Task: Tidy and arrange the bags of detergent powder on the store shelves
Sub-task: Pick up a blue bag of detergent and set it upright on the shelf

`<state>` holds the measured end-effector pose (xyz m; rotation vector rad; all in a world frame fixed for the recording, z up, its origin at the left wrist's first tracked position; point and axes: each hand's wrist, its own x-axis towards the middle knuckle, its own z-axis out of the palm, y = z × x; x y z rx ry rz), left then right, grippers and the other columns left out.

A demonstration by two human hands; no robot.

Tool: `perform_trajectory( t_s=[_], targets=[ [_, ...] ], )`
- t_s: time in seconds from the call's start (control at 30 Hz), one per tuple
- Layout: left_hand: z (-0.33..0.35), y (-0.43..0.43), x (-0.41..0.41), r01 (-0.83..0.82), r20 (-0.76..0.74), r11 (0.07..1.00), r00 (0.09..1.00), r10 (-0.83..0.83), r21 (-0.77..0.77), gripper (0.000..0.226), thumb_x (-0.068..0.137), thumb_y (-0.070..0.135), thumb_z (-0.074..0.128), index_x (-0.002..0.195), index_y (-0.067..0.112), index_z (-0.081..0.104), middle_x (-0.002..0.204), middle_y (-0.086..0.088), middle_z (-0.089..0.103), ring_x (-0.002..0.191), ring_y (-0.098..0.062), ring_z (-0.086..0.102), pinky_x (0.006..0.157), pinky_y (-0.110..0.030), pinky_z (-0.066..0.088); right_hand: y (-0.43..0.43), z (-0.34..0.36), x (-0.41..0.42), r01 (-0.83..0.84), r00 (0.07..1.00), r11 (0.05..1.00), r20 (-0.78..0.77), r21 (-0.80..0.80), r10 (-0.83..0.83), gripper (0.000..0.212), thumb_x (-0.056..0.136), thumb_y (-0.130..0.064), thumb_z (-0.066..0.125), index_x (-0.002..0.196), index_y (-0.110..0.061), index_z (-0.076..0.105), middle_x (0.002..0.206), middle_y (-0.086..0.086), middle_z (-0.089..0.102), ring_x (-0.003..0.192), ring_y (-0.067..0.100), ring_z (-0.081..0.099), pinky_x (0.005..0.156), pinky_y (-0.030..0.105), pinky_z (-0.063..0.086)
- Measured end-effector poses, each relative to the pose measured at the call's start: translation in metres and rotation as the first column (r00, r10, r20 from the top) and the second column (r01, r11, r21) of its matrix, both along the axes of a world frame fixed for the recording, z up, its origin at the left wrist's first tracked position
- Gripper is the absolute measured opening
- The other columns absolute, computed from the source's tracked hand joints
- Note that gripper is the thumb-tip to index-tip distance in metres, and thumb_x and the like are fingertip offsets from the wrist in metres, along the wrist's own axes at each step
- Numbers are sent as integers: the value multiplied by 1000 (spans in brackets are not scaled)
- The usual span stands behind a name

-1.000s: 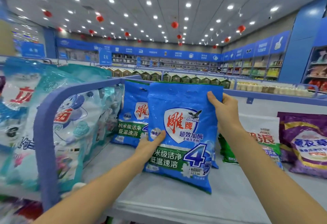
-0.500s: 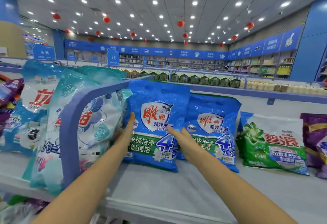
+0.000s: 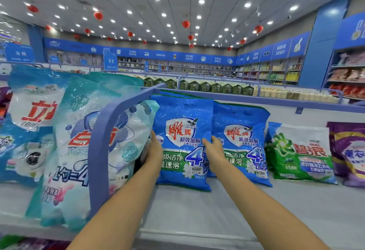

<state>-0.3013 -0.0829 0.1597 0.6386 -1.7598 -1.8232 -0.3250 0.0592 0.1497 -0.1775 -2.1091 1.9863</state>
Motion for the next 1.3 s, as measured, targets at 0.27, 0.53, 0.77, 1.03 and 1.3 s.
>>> perform_trajectory(
  t_s=[0.27, 0.53, 0.77, 1.03, 1.3],
  targets=[
    [0, 7, 8, 168, -105, 971, 977, -187, -171, 56, 95, 41, 45, 140, 9, 38, 145, -13, 38, 136, -30, 32, 112, -41, 26, 17, 30, 60, 134, 944, 990, -310, 45, -114, 32, 97, -11, 47, 128, -13, 43, 128, 7, 49, 102, 13, 48, 78, 19, 40],
    [-12, 0, 123, 536, -254, 702, 679, -688, -468, 44, 90, 28, 60, 132, 21, 48, 118, 4, 63, 99, -2, 59, 88, -21, 47, 17, 32, 161, 81, 790, 997, -609, -16, -74, 21, 93, -4, 51, 101, -22, 56, 110, 1, 62, 103, 8, 59, 82, 14, 46],
    [-30, -51, 204, 356, -368, 801, 747, -553, -481, 24, 74, 50, 54, 90, 36, 65, 84, 5, 71, 79, -12, 67, 74, -22, 51, 13, 2, 227, -141, 783, 989, -606, 42, 137, 18, 86, -19, 51, 91, -33, 63, 98, -8, 67, 98, 13, 62, 87, 23, 48],
    [-82, -138, 306, 109, -311, 919, 920, -237, -379, 28, 78, 49, 51, 88, 28, 67, 78, 0, 70, 76, -18, 66, 71, -25, 52, -18, -51, 272, -318, 834, 948, -466, 32, 295, 16, 89, -25, 48, 96, -24, 62, 102, -8, 67, 92, 10, 63, 84, 21, 49],
    [-121, -234, 422, -200, -237, 951, 961, 143, -238, 22, 84, 37, 50, 79, 35, 72, 75, 0, 71, 72, -15, 66, 68, -20, 54, -107, -95, 304, -490, 829, 871, -302, 11, 470, 24, 83, -41, 47, 90, -30, 67, 100, -2, 67, 93, 20, 63, 84, 26, 51]
  ],
)
